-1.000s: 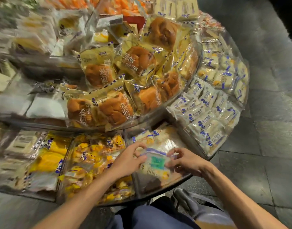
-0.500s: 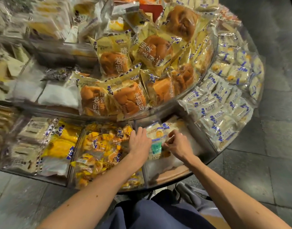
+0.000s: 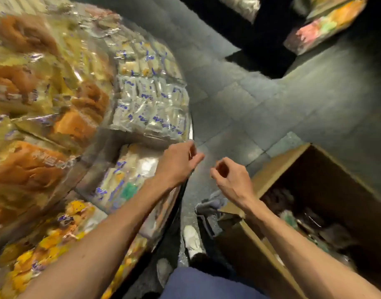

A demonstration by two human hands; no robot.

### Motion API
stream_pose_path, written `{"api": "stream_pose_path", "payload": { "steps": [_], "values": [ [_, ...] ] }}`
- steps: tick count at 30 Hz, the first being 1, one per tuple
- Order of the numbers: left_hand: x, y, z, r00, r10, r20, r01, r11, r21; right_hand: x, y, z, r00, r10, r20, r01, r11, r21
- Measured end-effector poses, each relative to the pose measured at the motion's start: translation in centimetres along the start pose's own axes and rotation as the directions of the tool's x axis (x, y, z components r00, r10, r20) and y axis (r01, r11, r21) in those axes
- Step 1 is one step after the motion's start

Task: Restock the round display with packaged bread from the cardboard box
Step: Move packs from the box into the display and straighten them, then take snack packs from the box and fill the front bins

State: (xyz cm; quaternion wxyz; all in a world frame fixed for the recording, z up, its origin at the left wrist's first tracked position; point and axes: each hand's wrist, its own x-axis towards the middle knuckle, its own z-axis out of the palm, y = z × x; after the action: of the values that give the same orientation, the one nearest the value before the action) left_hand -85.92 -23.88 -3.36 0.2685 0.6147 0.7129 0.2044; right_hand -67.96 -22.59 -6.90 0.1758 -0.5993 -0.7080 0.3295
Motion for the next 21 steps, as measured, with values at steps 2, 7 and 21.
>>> {"api": "stream_pose_path", "payload": {
  "steps": [2, 7, 21],
  "values": [
    [0.8, 5.1, 5.3, 0.982, 0.13, 0.134, -0.13, 0.991, -0.01, -3.6, 5.8, -3.4, 0.974, 0.158, -0.164, -0.155, 0.987, 0.029],
    [-0.3, 13.8, 19.3, 0.814, 0.278, 0.511, -0.314, 0.949, -0.017, -11.1, 20.6, -7.8, 0.798, 0.557, -0.23, -0.561, 0.826, 0.056],
    [7.3, 18.9, 53.6, 0.652, -0.019, 0.758, -0.136, 0.981, 0.141, -11.4, 53.3, -11.9, 0.276, 0.952, -0.13, -0.831, 0.304, 0.465]
  ]
}}
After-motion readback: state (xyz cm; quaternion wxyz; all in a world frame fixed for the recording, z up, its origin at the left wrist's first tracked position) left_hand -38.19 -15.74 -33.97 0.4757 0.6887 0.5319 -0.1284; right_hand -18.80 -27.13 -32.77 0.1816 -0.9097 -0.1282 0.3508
